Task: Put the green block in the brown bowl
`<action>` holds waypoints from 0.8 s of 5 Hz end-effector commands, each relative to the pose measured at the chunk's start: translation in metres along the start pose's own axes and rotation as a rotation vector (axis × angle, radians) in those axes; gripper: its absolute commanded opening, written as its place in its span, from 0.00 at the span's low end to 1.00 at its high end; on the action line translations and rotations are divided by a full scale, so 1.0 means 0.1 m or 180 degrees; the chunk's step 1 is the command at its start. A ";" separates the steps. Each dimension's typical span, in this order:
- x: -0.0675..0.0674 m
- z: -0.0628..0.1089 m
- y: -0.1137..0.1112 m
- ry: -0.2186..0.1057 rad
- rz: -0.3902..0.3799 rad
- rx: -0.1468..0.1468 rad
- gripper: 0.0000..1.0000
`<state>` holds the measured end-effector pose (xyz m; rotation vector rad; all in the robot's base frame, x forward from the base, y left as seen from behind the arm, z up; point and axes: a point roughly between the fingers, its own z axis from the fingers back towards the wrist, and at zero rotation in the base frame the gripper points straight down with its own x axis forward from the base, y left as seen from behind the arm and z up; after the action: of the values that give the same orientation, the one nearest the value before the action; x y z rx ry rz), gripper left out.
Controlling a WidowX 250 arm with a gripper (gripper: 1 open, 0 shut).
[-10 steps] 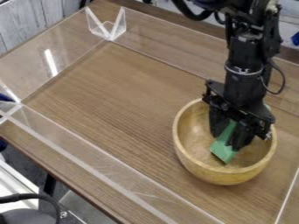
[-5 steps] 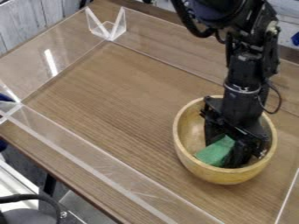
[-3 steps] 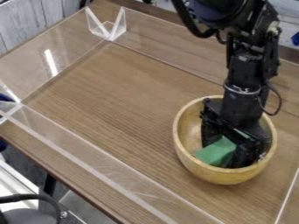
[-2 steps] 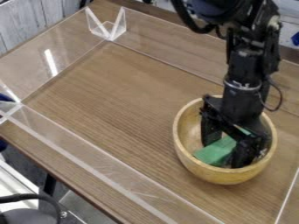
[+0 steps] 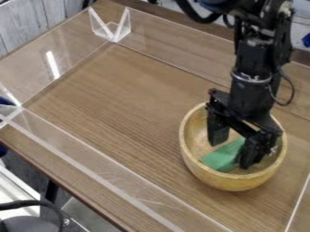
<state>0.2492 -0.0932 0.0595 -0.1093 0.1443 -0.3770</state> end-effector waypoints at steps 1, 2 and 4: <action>0.07 0.32 0.01 -0.0315 0.0012 0.0065 1.00; 0.05 0.52 0.01 -0.0438 0.0034 0.0127 1.00; 0.01 1.04 0.17 -0.0726 0.0219 0.0278 1.00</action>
<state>0.2661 -0.0706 0.1387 -0.0574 -0.0146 -0.3014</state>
